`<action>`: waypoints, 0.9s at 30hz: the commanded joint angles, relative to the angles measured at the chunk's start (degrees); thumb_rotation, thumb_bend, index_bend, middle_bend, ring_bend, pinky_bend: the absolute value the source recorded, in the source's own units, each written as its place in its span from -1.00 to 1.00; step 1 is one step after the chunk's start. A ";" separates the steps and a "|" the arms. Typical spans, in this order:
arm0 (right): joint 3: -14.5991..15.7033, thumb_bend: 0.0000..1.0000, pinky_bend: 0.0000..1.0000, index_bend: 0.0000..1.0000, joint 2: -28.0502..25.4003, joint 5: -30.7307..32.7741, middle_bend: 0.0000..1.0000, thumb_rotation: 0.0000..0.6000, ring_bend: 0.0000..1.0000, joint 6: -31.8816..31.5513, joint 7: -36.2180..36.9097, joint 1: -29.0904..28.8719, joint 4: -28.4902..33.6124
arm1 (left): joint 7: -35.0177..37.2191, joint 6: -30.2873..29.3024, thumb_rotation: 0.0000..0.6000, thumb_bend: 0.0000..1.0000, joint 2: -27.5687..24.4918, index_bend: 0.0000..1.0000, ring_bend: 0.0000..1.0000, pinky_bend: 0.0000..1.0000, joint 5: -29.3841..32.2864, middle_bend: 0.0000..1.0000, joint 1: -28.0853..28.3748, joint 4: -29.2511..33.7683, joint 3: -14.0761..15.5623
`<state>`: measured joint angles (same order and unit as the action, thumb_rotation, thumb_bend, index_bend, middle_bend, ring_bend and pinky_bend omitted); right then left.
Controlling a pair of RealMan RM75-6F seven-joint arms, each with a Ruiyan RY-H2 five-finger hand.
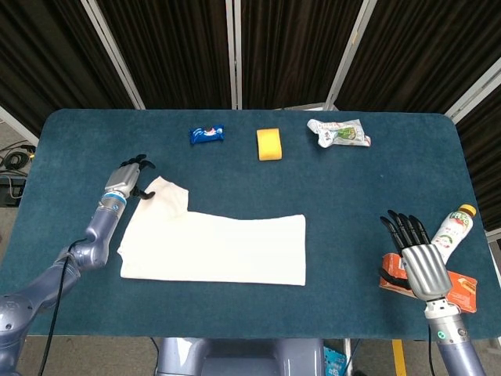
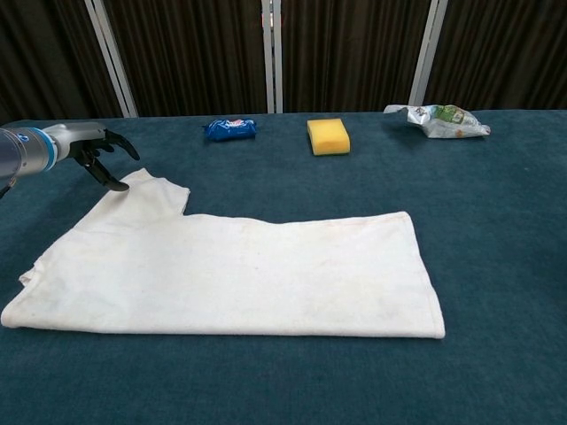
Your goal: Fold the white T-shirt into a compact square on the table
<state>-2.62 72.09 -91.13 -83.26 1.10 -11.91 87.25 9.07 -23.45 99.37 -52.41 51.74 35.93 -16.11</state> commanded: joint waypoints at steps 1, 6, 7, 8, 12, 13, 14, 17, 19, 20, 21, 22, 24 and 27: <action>-0.03 -0.85 -1.00 -0.89 0.07 0.14 -0.95 1.00 -1.00 0.14 -0.01 -0.02 -0.14 | -0.32 1.78 1.00 -0.38 1.40 -0.46 -1.00 -1.00 0.85 -1.00 0.87 -2.04 -0.27; -0.30 -0.85 -1.00 -0.89 0.06 0.52 -0.95 1.00 -1.00 0.18 0.29 0.00 -0.37 | -0.45 3.30 1.00 -0.38 2.69 -0.29 -1.00 -1.00 1.23 -1.00 1.92 -4.12 -0.76; -0.34 -0.85 -1.00 -0.89 0.05 0.56 -0.95 1.00 -1.00 0.19 0.36 0.00 -0.41 | -0.55 3.44 1.00 -0.38 2.77 -0.25 -1.00 -1.00 1.18 -1.00 1.99 -4.35 -0.74; -0.36 -0.85 -1.00 -0.89 0.04 0.59 -0.95 1.00 -1.00 0.20 0.44 -0.01 -0.45 | -0.68 3.66 1.00 -0.38 2.81 -0.21 -1.00 -1.00 1.14 -1.00 2.03 -4.57 -0.68; -0.37 -0.85 -1.00 -0.89 0.01 0.67 -0.95 1.00 -1.00 0.38 0.72 -0.03 -0.58 | -0.72 5.10 1.00 -0.38 2.64 -0.17 -1.00 -1.00 1.50 -1.00 2.03 -4.87 -0.78; -0.37 -0.85 -1.00 -0.89 0.01 0.67 -0.95 1.00 -1.00 0.41 0.77 -0.04 -0.60 | -0.77 5.42 1.00 -0.39 2.55 -0.16 -1.00 -1.00 1.53 -1.00 1.98 -4.84 -0.72; -0.36 -0.85 -1.00 -0.89 0.00 0.65 -0.95 1.00 -1.00 0.42 0.80 -0.04 -0.60 | -0.81 5.96 1.00 -0.38 2.37 -0.15 -1.00 -1.00 1.56 -1.00 1.90 -4.71 -0.63; -0.34 -0.85 -1.00 -0.89 -0.01 0.56 -0.95 1.00 -1.00 0.38 0.80 -0.02 -0.57 | -1.04 7.03 1.00 -0.38 1.97 -0.14 -1.00 -1.00 1.64 -1.00 1.77 -4.56 -0.31; -0.32 -0.85 -1.00 -0.89 -0.01 0.51 -0.95 1.00 -1.00 0.37 0.82 -0.01 -0.50 | -0.96 7.18 1.00 -0.39 1.91 -0.14 -1.00 -1.00 2.01 -1.00 1.66 -4.51 -0.45; -0.31 -0.85 -1.00 -0.89 -0.01 0.48 -0.95 1.00 -1.00 0.38 0.81 -0.01 -0.49 | -0.89 7.28 1.00 -0.38 1.89 -0.14 -1.00 -1.00 2.17 -1.00 1.63 -4.45 -0.52; -0.30 -0.85 -1.00 -0.89 0.00 0.45 -0.95 1.00 -1.00 0.39 0.78 -0.02 -0.49 | -0.89 7.41 1.00 -0.38 1.85 -0.14 -1.00 -1.00 2.27 -1.00 1.61 -4.38 -0.53; -0.30 -0.85 -1.00 -0.89 0.00 0.44 -0.95 1.00 -1.00 0.39 0.75 -0.02 -0.48 | -0.94 7.53 1.00 -0.38 1.82 -0.14 -1.00 -1.00 2.32 -1.00 1.62 -4.32 -0.49; -0.30 -0.85 -1.00 -0.89 0.03 0.46 -0.95 1.00 -1.00 0.42 0.76 -0.02 -0.47 | -1.03 7.66 1.00 -0.38 1.81 -0.12 -1.00 -1.00 2.40 -1.00 1.61 -4.20 -0.43; -0.35 -0.85 -1.00 -0.89 0.04 0.52 -0.95 1.00 -1.00 0.45 0.77 -0.02 -0.51 | -1.03 7.71 1.00 -0.38 1.82 0.02 -1.00 -1.00 2.55 -1.00 1.59 -3.96 -0.44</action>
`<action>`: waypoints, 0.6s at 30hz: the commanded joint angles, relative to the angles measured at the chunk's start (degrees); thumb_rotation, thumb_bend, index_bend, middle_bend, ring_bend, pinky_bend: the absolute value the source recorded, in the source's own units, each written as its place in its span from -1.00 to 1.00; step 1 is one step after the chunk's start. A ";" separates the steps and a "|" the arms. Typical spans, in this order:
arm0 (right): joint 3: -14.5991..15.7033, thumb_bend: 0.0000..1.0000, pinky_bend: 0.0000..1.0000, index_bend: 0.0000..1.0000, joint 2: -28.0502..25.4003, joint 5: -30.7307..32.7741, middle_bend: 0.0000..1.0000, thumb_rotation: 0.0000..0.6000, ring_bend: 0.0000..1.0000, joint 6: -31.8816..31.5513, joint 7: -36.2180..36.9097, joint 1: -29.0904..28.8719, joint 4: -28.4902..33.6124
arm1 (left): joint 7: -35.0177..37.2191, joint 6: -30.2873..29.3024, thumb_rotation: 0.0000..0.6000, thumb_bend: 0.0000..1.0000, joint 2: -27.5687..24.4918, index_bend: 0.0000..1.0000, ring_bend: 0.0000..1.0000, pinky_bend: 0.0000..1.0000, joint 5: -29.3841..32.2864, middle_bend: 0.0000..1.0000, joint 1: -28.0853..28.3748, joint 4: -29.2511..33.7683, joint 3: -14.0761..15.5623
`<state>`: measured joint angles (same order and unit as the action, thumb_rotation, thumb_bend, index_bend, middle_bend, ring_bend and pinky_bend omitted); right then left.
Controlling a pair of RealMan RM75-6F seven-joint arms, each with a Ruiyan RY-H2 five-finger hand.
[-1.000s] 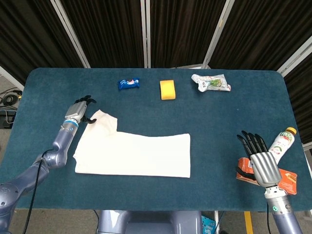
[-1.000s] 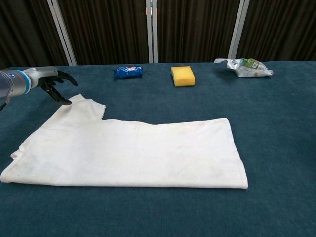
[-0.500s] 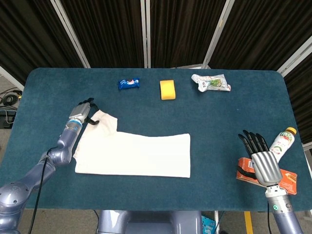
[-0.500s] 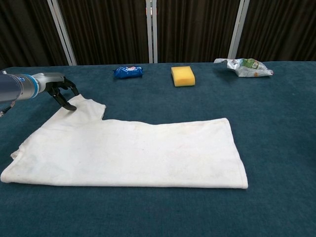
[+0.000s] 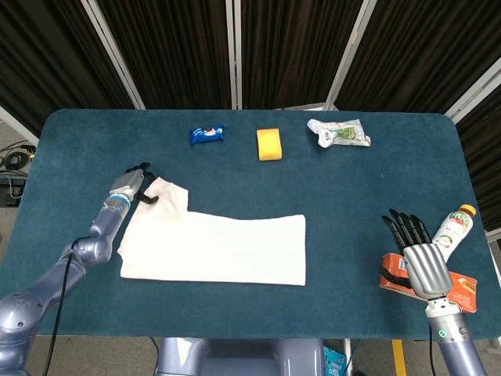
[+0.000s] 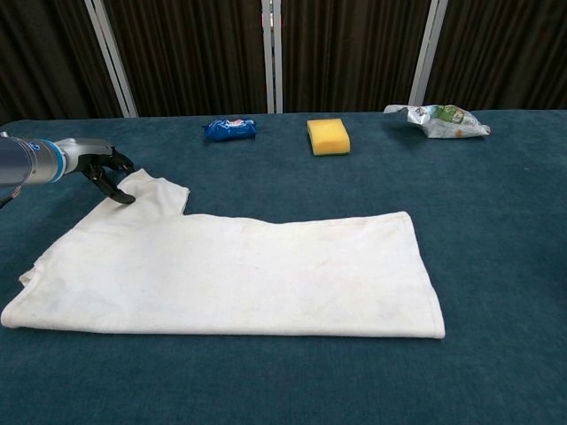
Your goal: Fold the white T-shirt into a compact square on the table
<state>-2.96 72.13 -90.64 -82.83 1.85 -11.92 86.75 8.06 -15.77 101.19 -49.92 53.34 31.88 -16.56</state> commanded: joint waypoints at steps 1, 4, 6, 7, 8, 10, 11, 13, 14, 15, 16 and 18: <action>-0.03 -0.85 -1.00 -0.89 0.01 0.04 -0.95 1.00 -1.00 0.02 0.06 0.00 -0.01 | -0.09 0.04 1.00 -0.38 -0.03 0.05 -1.00 -1.00 0.08 -1.00 -0.02 0.13 0.06; -0.07 -0.85 -1.00 -0.89 0.01 0.07 -0.95 1.00 -1.00 0.05 0.10 -0.02 -0.08 | -0.15 0.08 1.00 -0.38 -0.22 0.07 -1.00 -1.00 0.28 -1.00 -0.05 0.35 0.07; -0.07 -0.85 -1.00 -0.89 0.00 0.06 -0.95 1.00 -1.00 0.07 0.15 -0.02 -0.08 | -0.13 0.04 1.00 -0.38 -0.45 0.08 -1.00 -1.00 0.38 -1.00 -0.10 0.63 0.02; -0.08 -0.85 -1.00 -0.89 -0.01 0.05 -0.95 1.00 -1.00 0.06 0.16 -0.01 -0.08 | -0.15 0.00 1.00 -0.38 -0.61 0.08 -1.00 -1.00 0.42 -1.00 -0.14 0.80 0.02; -0.08 -0.85 -1.00 -0.89 -0.02 0.05 -0.95 1.00 -1.00 0.06 0.16 -0.01 -0.08 | -0.19 -0.09 1.00 -0.38 -0.83 0.09 -1.00 -1.00 0.44 -1.00 -0.19 1.07 0.04; -0.09 -0.85 -1.00 -0.89 -0.04 0.04 -0.95 1.00 -1.00 0.05 0.19 0.00 -0.05 | -0.16 -0.21 1.00 -0.36 -1.12 0.10 -1.00 -1.00 0.51 -1.00 -0.30 1.48 0.01; -0.09 -0.85 -1.00 -0.89 -0.06 0.02 -0.95 1.00 -1.00 0.03 0.20 0.01 -0.04 | -0.06 -0.32 1.00 -0.32 -1.32 0.11 -1.00 -1.00 0.56 -1.00 -0.40 1.89 -0.05; -0.10 -0.85 -1.00 -0.89 -0.08 -0.01 -0.95 1.00 -1.00 -0.03 0.19 0.03 -0.01 | 0.11 -0.45 1.00 -0.24 -1.63 0.14 -1.00 -1.00 0.54 -1.00 -0.55 2.53 -0.14; -0.10 -0.85 -1.00 -0.89 -0.09 -0.06 -0.95 1.00 -1.00 -0.08 0.17 0.04 0.01 | 0.20 -0.64 1.00 -0.21 -1.85 0.15 -1.00 -1.00 0.42 -1.00 -0.66 3.04 -0.17; -0.10 -0.85 -1.00 -0.89 -0.10 -0.09 -0.95 1.00 -1.00 -0.11 0.16 0.05 0.03 | 0.26 -0.77 1.00 -0.19 -2.00 0.16 -1.00 -1.00 0.31 -1.00 -0.73 3.38 -0.18; -0.10 -0.85 -1.00 -0.89 -0.10 -0.11 -0.95 1.00 -1.00 -0.13 0.14 0.06 0.04 | 0.31 -0.88 1.00 -0.15 -2.15 0.17 -1.00 -1.00 0.17 -1.00 -0.80 3.76 -0.18; -0.07 -0.85 -1.00 -0.89 -0.09 -0.13 -0.95 1.00 -1.00 -0.13 0.08 0.07 0.07 | 0.38 -1.09 1.00 -0.11 -2.46 0.19 -1.00 -1.00 -0.15 -1.00 -0.93 4.46 -0.13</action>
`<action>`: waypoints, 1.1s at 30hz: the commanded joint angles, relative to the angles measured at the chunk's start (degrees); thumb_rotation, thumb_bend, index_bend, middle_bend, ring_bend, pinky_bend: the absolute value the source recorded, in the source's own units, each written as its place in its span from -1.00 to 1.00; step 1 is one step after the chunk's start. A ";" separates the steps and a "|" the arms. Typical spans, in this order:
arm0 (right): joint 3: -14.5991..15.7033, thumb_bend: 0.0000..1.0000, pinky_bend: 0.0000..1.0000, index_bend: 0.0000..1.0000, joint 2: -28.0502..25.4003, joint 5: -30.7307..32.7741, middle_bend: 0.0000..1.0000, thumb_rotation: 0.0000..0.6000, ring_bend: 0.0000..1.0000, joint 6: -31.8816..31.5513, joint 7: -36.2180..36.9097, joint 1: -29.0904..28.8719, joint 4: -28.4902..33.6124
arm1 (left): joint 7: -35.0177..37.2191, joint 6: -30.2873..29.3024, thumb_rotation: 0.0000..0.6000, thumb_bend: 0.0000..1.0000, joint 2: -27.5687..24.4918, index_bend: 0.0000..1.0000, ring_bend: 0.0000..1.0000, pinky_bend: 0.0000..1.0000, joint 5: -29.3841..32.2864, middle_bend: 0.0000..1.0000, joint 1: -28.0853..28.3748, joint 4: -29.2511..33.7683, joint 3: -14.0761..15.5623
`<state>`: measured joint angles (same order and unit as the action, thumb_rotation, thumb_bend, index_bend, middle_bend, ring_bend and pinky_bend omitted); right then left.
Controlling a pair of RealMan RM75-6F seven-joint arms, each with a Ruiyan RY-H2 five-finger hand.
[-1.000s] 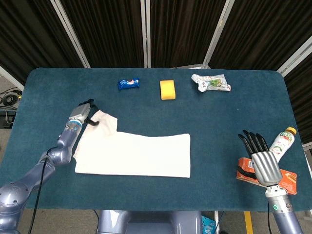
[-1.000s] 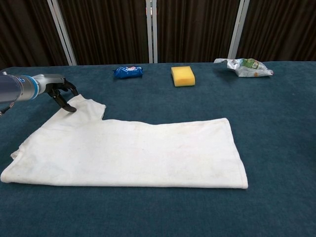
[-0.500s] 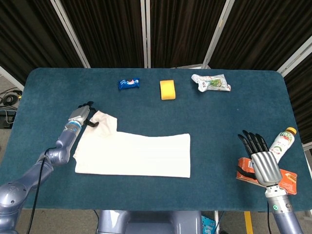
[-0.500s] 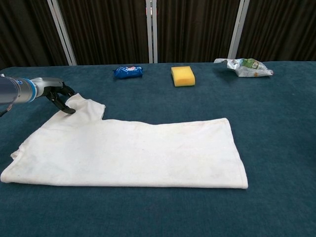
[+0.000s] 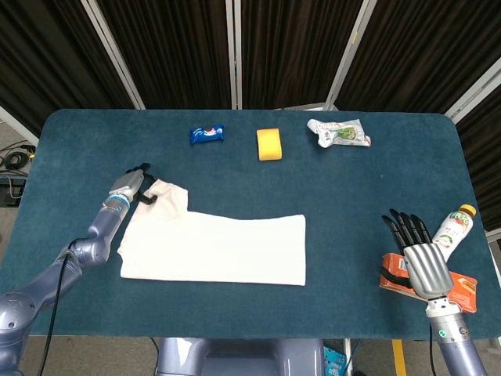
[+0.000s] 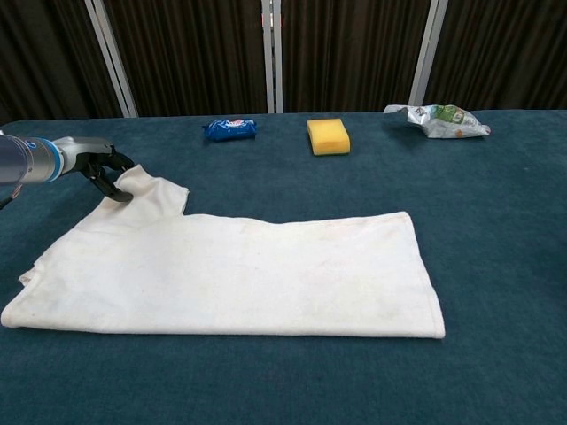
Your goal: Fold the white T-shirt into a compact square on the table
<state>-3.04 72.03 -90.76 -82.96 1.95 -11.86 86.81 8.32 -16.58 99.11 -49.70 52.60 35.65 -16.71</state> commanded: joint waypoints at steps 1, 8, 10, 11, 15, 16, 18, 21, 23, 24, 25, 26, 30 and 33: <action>0.01 -0.85 -1.00 -0.89 0.01 -0.02 -0.95 1.00 -1.00 0.01 -0.05 0.00 0.01 | 0.12 -0.40 1.00 -0.10 -0.52 0.21 -1.00 -1.00 -0.55 -1.00 -0.24 1.02 0.08; -0.04 -0.85 -1.00 -0.89 -0.05 -0.11 -0.95 1.00 -1.00 -0.17 -0.01 0.06 0.11 | 0.01 -1.73 1.00 -0.04 -1.50 0.35 -1.00 -1.00 -1.98 -1.00 -0.74 3.09 0.52; -0.04 -0.85 -1.00 -0.89 -0.08 -0.16 -0.95 1.00 -1.00 -0.23 0.00 0.07 0.13 | -0.14 -2.24 1.00 -0.04 -1.87 0.38 -1.00 -1.00 -2.54 -1.00 -0.93 3.72 0.75; -0.04 -0.85 -1.00 -0.89 -0.09 -0.19 -0.95 1.00 -1.00 -0.27 0.02 0.09 0.14 | -0.19 -2.48 1.00 -0.04 -2.11 0.39 -1.00 -1.00 -2.83 -1.00 -1.05 4.12 0.85; -0.07 -0.85 -1.00 -0.89 -0.17 -0.25 -0.95 1.00 -1.00 -0.45 0.12 0.16 0.21 | -0.25 -3.37 1.00 -0.04 -3.54 0.42 -1.00 -1.00 -4.47 -1.00 -1.71 6.39 1.39; -0.08 -0.85 -1.00 -0.89 -0.19 -0.28 -0.95 1.00 -1.00 -0.48 0.14 0.16 0.24 | -0.46 -3.84 1.00 -0.04 -4.14 0.42 -1.00 -1.00 -5.31 -1.00 -2.00 7.26 1.76; -0.07 -0.85 -1.00 -0.89 -0.22 -0.34 -0.95 1.00 -1.00 -0.53 0.16 0.18 0.29 | -0.54 -4.93 1.00 -0.04 -5.34 0.43 -1.00 -1.00 -6.82 -1.00 -2.73 9.16 2.30; -0.05 -0.85 -1.00 -0.89 -0.29 -0.47 -0.95 1.00 -1.00 -0.66 0.13 0.22 0.43 | 0.38 -6.60 1.00 -0.03 -7.53 0.44 -1.00 -1.00 -9.21 -1.00 -4.19 12.91 2.80; -0.05 -0.85 -1.00 -0.89 -0.33 -0.49 -0.95 1.00 -1.00 -0.72 0.17 0.26 0.53 | 1.12 -7.58 1.00 -0.03 -8.81 0.44 -1.00 -1.00 -10.78 -1.00 -5.00 15.05 3.07; -0.05 -0.85 -1.00 -0.89 -0.35 -0.50 -0.95 1.00 -1.00 -0.76 0.19 0.27 0.57 | 1.52 -8.12 1.00 -0.03 -9.44 0.44 -1.00 -1.00 -11.63 -1.00 -5.42 16.13 3.21; -0.04 -0.85 -1.00 -0.89 -0.39 -0.54 -0.95 1.00 -1.00 -0.79 0.20 0.29 0.62 | 2.20 -8.95 1.00 -0.03 -10.34 0.44 -1.00 -1.00 -12.93 -1.00 -6.00 17.71 3.42; -0.04 -0.85 -1.00 -0.89 -0.41 -0.58 -0.95 1.00 -1.00 -0.82 0.20 0.29 0.66 | 2.70 -9.56 1.00 -0.03 -10.94 0.44 -1.00 -1.00 -13.85 -1.00 -6.40 18.79 3.55; -0.02 -0.85 -1.00 -0.89 -0.48 -0.74 -0.95 1.00 -1.00 -0.90 0.15 0.30 0.85 | 4.47 -12.20 1.00 -0.03 -13.48 0.44 -1.00 -1.00 -18.36 -1.00 -7.92 23.13 4.76; -0.07 -0.85 -1.00 -0.90 -0.50 -0.77 -0.95 1.00 -1.00 -1.06 0.18 0.36 0.94 | 5.69 -13.73 1.00 -0.03 -15.08 0.44 -1.00 -1.00 -21.43 -1.00 -8.75 25.86 5.92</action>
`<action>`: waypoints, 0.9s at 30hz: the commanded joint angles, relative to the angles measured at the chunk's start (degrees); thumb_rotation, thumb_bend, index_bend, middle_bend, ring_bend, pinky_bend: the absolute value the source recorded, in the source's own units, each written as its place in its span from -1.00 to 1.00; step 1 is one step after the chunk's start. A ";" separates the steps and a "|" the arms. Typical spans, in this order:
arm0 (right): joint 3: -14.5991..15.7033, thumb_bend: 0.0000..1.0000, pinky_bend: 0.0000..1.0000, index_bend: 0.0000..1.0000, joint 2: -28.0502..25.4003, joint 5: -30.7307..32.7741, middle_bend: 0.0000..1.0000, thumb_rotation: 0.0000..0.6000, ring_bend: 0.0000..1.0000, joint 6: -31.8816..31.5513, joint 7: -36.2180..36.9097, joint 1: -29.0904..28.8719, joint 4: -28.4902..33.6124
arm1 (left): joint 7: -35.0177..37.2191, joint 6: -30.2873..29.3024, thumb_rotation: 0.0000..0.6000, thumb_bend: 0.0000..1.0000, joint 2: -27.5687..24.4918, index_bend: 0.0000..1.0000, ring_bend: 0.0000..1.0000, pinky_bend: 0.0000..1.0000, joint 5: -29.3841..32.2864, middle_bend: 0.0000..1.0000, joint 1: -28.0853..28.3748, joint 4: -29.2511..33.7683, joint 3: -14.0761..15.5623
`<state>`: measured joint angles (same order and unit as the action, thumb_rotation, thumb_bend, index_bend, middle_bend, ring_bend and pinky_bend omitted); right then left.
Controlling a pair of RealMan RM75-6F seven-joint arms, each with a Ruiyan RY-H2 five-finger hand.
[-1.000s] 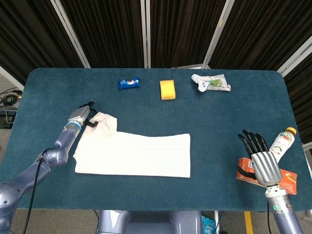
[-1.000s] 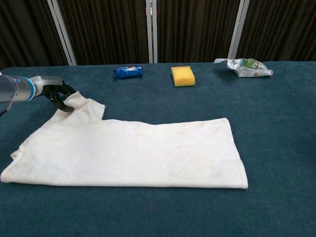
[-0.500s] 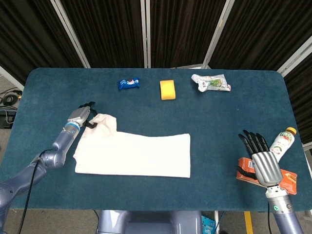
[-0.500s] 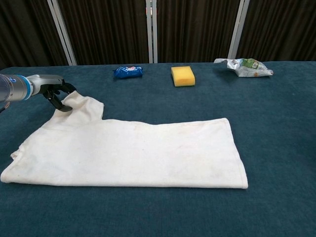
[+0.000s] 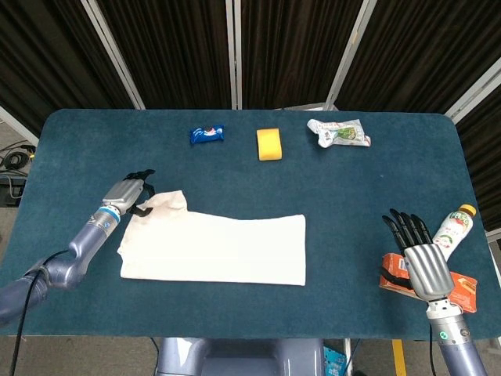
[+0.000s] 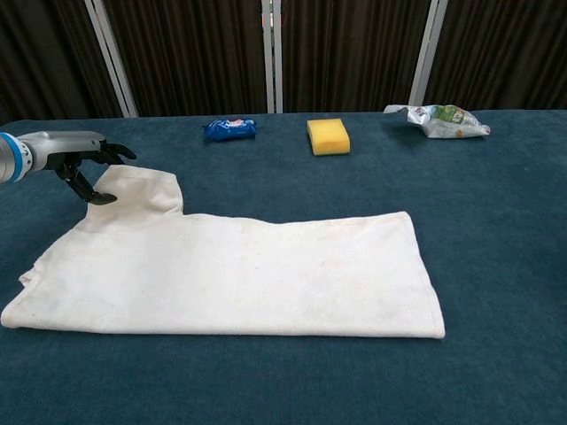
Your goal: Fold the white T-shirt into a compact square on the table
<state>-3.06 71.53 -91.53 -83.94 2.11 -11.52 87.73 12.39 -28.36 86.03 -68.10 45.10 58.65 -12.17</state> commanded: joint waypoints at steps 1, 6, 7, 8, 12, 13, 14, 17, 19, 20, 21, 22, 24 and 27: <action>-0.07 -0.85 -1.00 -0.90 0.00 0.01 -0.95 1.00 -1.00 -0.13 0.05 0.04 0.03 | 1.93 -2.23 1.00 -0.03 -2.41 0.44 -1.00 -1.00 -3.81 -1.00 -1.39 3.54 1.71; -0.09 -0.85 -1.00 -0.90 -0.04 -0.02 -0.95 1.00 -1.00 -0.21 0.12 0.08 0.05 | 1.84 -3.34 1.00 -0.03 -4.45 0.44 -1.00 -1.00 -8.05 -1.00 -1.34 6.32 3.82; -0.11 -0.85 -1.00 -0.90 -0.06 -0.03 -0.95 1.00 -1.00 -0.24 0.14 0.09 0.06 | 1.81 -3.64 1.00 -0.03 -4.90 0.44 -1.00 -1.00 -8.85 -1.00 -1.39 7.12 4.34; -0.12 -0.85 -1.00 -0.90 -0.08 -0.02 -0.95 1.00 -1.00 -0.24 0.16 0.09 0.07 | 1.84 -3.75 1.00 -0.03 -5.21 0.44 -1.00 -1.00 -9.30 -1.00 -1.42 7.68 4.67; -0.17 -0.85 -1.00 -0.90 -0.16 0.06 -0.95 1.00 -1.00 -0.20 0.28 0.09 0.12 | 1.50 -4.44 1.00 -0.02 -6.42 0.45 -1.00 -1.00 -11.12 -1.00 -1.51 9.63 6.09; -0.18 -0.85 -1.00 -0.90 -0.17 0.05 -0.95 1.00 -1.00 -0.20 0.30 0.08 0.13 | 1.29 -4.63 1.00 -0.02 -6.62 0.45 -1.00 -1.00 -11.54 -1.00 -1.53 9.98 6.43; -0.18 -0.85 -1.00 -0.90 -0.19 0.02 -0.95 1.00 -1.00 -0.23 0.33 0.09 0.15 | 1.12 -4.85 1.00 -0.02 -6.82 0.45 -1.00 -1.00 -11.91 -1.00 -1.58 10.32 6.75; -0.23 -0.85 -1.00 -0.90 -0.28 0.02 -0.95 1.00 -1.00 -0.36 0.43 0.14 0.19 | 0.42 -5.71 1.00 -0.01 -7.47 0.46 -1.00 -1.00 -13.11 -1.00 -1.82 11.37 7.86; -0.23 -0.85 -1.00 -0.90 -0.32 0.01 -0.95 1.00 -1.00 -0.39 0.49 0.16 0.21 | 0.05 -6.13 1.00 -0.01 -7.70 0.48 -1.00 -1.00 -13.61 -1.00 -1.93 11.72 8.31; -0.23 -0.85 -1.00 -0.90 -0.35 -0.03 -0.95 1.00 -1.00 -0.43 0.50 0.17 0.24 | -0.25 -6.42 1.00 -0.01 -7.89 0.48 -1.00 -1.00 -13.98 -1.00 -2.02 11.97 8.66; -0.22 -0.85 -1.00 -0.90 -0.37 -0.08 -0.95 1.00 -1.00 -0.49 0.49 0.19 0.26 | -0.48 -6.64 1.00 -0.01 -8.14 0.48 -1.00 -1.00 -14.31 -1.00 -2.13 12.30 9.03; -0.22 -0.85 -1.00 -0.90 -0.38 -0.13 -0.95 1.00 -1.00 -0.54 0.48 0.21 0.28 | -0.64 -6.81 1.00 -0.01 -8.43 0.48 -1.00 -1.00 -14.60 -1.00 -2.22 12.61 9.37; -0.20 -0.85 -1.00 -0.90 -0.41 -0.13 -0.95 1.00 -1.00 -0.54 0.45 0.23 0.31 | -1.12 -7.23 1.00 -0.01 -8.99 0.48 -1.00 -1.00 -15.13 -1.00 -2.37 13.05 10.02; -0.22 -0.85 -1.00 -0.90 -0.36 -0.05 -0.95 1.00 -1.00 -0.40 0.41 0.18 0.27 | -2.12 -7.65 1.00 -0.01 -9.20 0.48 -1.00 -1.00 -15.48 -1.00 -2.50 12.92 10.72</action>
<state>-3.29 71.17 -91.58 -84.34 2.52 -11.34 88.01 10.62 -35.83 76.92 -83.44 42.68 71.61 -1.72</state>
